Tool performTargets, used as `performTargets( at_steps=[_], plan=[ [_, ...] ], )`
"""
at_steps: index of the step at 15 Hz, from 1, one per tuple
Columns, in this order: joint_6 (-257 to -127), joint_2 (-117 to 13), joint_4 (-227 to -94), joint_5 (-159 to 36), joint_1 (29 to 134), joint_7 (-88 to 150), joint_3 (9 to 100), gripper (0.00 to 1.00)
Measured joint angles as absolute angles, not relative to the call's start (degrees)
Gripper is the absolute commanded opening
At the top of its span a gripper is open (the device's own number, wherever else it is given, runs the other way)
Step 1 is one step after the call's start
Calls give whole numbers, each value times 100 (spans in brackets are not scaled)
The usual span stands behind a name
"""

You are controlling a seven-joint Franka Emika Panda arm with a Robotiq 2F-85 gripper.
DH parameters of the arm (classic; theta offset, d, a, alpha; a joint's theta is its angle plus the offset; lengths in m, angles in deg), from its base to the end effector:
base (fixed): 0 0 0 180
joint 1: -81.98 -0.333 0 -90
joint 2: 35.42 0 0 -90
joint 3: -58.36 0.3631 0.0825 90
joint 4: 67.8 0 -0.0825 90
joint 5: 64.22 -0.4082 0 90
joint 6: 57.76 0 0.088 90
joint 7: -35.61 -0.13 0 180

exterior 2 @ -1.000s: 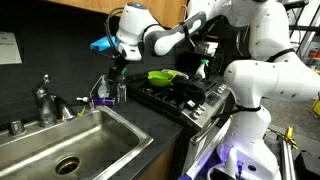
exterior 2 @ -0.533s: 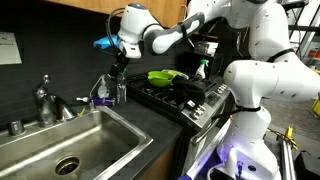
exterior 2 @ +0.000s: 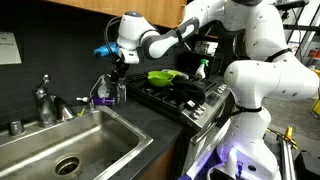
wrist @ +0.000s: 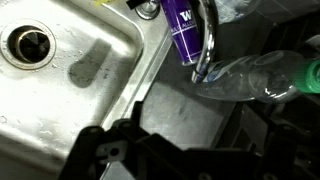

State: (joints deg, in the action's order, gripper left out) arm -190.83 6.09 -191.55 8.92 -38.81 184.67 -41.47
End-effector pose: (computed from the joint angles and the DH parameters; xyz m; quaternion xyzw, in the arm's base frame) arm 0.5830 0.1450 0.3280 -0.2706 0.9426 -0.0590 0.1865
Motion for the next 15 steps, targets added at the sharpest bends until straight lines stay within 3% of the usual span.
performTargets(
  at_steps=[15],
  plan=[
    [-18346,978,-18576,992,-4632,18467,-4220,100]
  ],
)
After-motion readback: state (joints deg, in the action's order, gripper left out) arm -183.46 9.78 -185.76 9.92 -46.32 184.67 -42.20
